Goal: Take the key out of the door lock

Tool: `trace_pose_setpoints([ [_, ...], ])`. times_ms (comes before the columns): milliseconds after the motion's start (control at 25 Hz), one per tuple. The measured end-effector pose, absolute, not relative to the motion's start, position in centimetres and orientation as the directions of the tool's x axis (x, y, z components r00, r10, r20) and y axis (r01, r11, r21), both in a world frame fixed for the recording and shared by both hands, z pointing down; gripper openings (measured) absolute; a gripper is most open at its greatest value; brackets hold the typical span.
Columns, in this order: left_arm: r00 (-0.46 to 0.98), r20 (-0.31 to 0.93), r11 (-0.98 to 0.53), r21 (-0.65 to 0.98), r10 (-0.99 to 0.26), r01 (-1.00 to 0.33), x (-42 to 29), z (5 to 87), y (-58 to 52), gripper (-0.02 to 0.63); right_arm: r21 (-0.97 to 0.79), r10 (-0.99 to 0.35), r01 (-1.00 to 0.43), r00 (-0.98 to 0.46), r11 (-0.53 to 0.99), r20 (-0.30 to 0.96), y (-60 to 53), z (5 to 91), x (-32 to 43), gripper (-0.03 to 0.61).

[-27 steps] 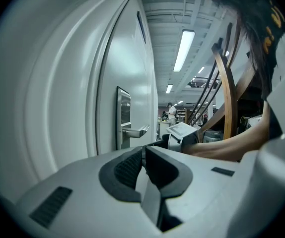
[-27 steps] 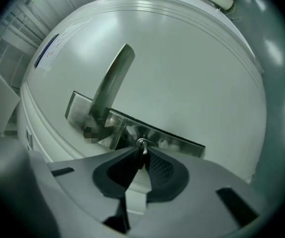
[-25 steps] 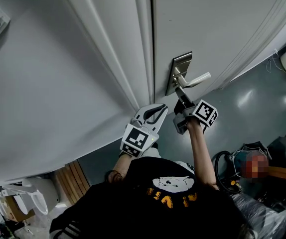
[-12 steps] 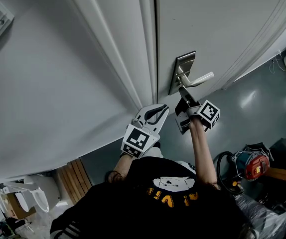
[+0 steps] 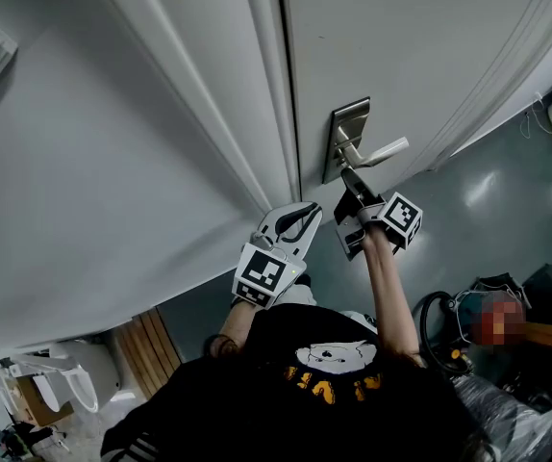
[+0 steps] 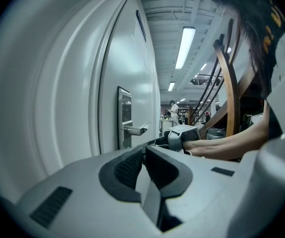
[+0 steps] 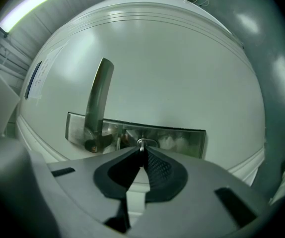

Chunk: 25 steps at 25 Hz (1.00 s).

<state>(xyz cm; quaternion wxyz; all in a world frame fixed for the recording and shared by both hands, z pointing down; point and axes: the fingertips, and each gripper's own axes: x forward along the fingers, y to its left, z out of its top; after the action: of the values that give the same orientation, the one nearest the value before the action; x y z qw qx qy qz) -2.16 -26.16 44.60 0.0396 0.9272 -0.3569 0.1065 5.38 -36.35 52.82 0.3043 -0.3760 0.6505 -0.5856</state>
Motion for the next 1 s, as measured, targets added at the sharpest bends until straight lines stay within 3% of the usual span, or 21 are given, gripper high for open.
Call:
trace_pose_setpoints([
  [440, 0.715, 0.235, -0.737, -0.011, -0.659, -0.676, -1.31, 44.41, -25.61, 0.029, -0.998, -0.844, -0.065, -0.535, 0.010, 0.027, -35.99, 52.74, 5.37, 0.020],
  [1000, 0.695, 0.248, -0.720, -0.017, -0.676, -0.694, -1.36, 44.63, -25.23, 0.029, -0.993, -0.851, -0.110, -0.524, 0.034, 0.029, -36.62, 52.92, 5.74, 0.025],
])
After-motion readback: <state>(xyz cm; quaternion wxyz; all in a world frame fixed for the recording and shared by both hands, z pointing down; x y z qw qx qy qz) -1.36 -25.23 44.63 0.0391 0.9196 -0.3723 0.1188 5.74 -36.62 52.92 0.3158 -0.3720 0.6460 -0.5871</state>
